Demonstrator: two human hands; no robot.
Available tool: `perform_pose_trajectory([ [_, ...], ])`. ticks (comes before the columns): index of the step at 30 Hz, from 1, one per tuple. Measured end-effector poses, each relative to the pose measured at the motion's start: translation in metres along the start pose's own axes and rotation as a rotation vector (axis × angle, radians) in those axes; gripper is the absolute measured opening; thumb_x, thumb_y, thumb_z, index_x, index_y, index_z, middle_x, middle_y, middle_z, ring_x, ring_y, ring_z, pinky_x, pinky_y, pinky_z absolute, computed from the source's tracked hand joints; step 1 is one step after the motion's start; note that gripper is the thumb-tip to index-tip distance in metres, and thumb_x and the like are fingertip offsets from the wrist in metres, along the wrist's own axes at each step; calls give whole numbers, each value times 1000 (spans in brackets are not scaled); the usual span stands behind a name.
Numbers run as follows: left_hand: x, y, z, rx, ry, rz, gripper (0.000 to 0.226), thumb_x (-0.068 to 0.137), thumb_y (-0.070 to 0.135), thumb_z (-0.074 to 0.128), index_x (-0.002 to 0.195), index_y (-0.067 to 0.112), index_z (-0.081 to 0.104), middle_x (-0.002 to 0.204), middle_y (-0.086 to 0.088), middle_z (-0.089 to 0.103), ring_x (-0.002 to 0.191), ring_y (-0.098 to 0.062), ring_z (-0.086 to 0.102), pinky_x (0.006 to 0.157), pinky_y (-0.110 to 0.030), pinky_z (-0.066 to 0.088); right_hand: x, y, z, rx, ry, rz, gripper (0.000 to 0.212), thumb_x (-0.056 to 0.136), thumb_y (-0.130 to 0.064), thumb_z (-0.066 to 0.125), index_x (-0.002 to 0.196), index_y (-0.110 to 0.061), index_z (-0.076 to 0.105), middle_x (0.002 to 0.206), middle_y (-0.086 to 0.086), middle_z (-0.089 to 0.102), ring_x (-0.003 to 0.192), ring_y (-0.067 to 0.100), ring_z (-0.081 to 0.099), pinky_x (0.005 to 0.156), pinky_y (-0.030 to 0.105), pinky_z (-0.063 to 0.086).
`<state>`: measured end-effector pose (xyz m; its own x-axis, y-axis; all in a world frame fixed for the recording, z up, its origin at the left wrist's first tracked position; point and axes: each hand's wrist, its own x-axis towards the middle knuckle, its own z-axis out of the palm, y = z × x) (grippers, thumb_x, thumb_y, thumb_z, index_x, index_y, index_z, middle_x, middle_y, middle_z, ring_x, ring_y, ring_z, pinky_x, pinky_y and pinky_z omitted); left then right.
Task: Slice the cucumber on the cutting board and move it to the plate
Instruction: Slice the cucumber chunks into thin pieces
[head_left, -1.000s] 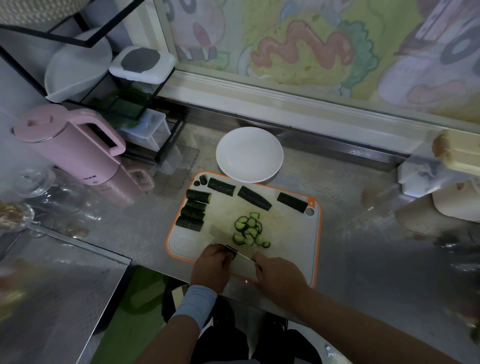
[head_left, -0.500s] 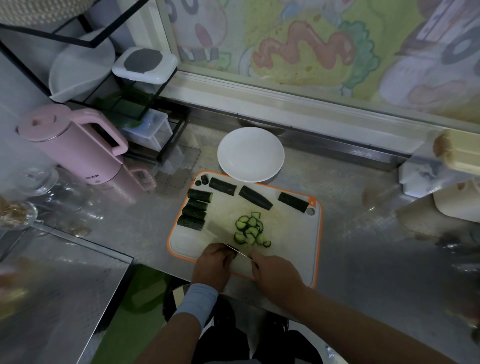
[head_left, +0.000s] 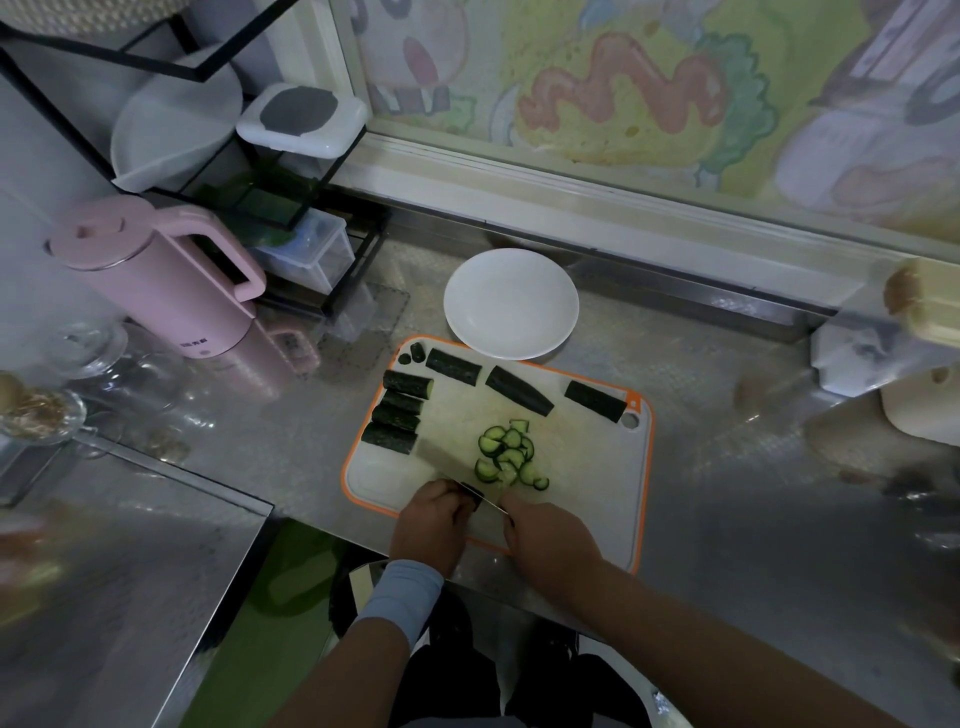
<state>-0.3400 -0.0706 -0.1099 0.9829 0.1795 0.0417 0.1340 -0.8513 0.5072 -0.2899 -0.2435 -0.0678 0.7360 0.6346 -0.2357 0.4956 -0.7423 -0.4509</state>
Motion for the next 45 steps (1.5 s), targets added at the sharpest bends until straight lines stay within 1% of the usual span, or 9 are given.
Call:
perform_pose_trajectory([
  [6,1,1,0,5,5,4,18,78,23,59,76,18,76,83,2,68,74,-17,64,64,-19,49,-2,-2,-7,8,13,-6,28,101,-29,33,121,-18,48,86,10,63,74,28,57,57,35,37],
  [12,-2,-1,3,8,35,14,36,82,33,44,77,17,76,86,1,68,76,-17,65,67,-21,51,-16,3,-16,-34,15,-7,19,100,-31,33,105,-20,47,73,4,54,62,23,44,53,35,30],
  [16,-3,2,1,-3,53,-8,26,81,29,53,74,16,75,83,1,68,74,-18,64,64,-21,52,-18,6,-12,-49,-16,28,22,101,-30,33,112,-18,48,74,4,53,62,22,41,54,35,31],
  [19,-2,4,1,-13,73,2,15,76,22,61,72,15,74,81,1,67,73,-18,62,66,-21,46,-15,4,-9,7,-43,55,22,101,-29,33,110,-17,49,82,9,60,69,26,52,57,36,34],
  [24,-3,2,1,-5,58,-10,9,73,17,64,71,16,73,81,1,66,70,-19,62,58,-21,46,-7,-1,-5,40,-59,51,21,100,-25,35,106,-13,52,88,12,62,79,29,56,59,32,27],
  [27,-1,5,0,-15,48,-25,10,73,18,64,70,16,73,80,1,66,69,-18,62,58,-19,46,-6,-1,-6,21,-41,30,22,101,-26,34,108,-15,51,86,11,63,75,29,57,57,33,28],
  [31,-1,2,-1,-12,31,-28,11,74,21,64,73,17,75,82,1,68,71,-19,64,61,-20,49,-14,0,-13,12,-22,29,19,101,-31,33,105,-19,48,80,8,60,63,23,45,55,33,28],
  [38,-3,2,0,-15,37,-35,13,77,22,62,74,17,74,82,0,67,72,-20,64,62,-22,50,-19,-1,-18,-30,-39,43,18,101,-31,32,99,-19,45,70,2,47,61,22,43,54,34,26],
  [45,-4,7,1,-53,79,-14,12,78,17,63,78,12,74,85,-3,67,76,-20,60,66,-22,47,-3,-3,0,33,-44,52,25,101,-27,33,114,-13,49,90,11,63,79,29,58,61,36,39],
])
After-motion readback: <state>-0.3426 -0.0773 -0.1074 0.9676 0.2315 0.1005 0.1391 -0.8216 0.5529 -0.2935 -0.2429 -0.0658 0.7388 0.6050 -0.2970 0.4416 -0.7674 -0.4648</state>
